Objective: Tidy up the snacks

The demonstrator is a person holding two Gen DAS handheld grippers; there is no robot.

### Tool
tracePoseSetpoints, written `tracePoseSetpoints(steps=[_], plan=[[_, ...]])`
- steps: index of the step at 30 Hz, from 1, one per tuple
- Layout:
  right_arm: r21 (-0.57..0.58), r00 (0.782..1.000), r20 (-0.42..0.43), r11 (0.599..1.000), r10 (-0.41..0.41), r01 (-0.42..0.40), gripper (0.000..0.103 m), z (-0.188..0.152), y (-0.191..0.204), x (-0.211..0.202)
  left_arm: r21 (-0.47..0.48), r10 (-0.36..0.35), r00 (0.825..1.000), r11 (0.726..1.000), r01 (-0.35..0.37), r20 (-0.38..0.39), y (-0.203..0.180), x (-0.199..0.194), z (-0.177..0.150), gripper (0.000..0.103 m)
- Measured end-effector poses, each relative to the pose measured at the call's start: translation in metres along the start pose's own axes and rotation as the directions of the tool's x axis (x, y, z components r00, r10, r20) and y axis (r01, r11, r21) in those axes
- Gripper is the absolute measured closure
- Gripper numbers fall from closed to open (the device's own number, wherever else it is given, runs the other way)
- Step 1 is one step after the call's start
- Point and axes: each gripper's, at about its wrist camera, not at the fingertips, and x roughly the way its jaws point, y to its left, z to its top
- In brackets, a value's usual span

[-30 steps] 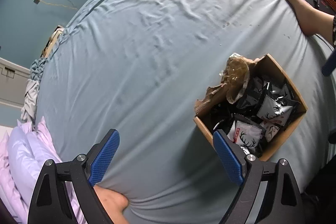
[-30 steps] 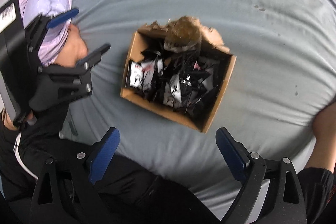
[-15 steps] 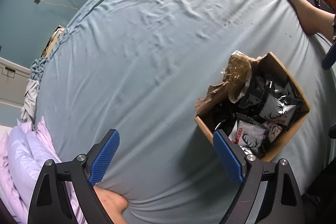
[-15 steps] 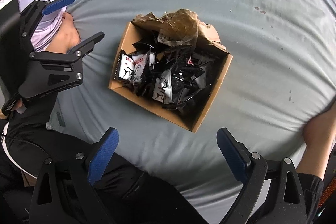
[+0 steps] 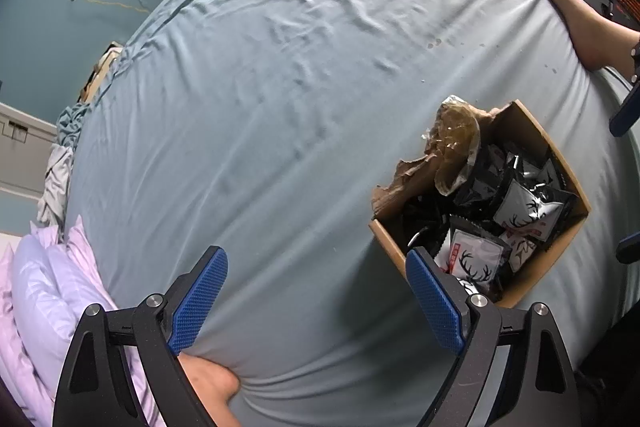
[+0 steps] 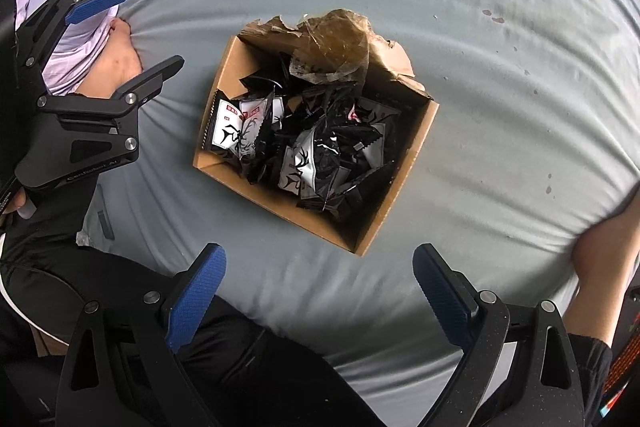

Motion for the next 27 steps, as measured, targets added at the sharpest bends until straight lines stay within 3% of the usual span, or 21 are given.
tracePoseSetpoints(steps=[13, 27], plan=[[0.031, 1.000, -0.005, 0.999, -0.018, 0.018, 0.008, 0.003, -0.007, 0.005, -0.081, 0.021, 1.000, 0.996, -0.022, -0.012, 0.019, 0.006, 0.000, 0.011], [0.045, 0.999, -0.022, 0.998, -0.040, 0.041, 0.008, 0.003, -0.008, 0.017, -0.082, -0.010, 1.000, 0.997, 0.010, 0.007, 0.016, 0.004, 0.001, 0.011]])
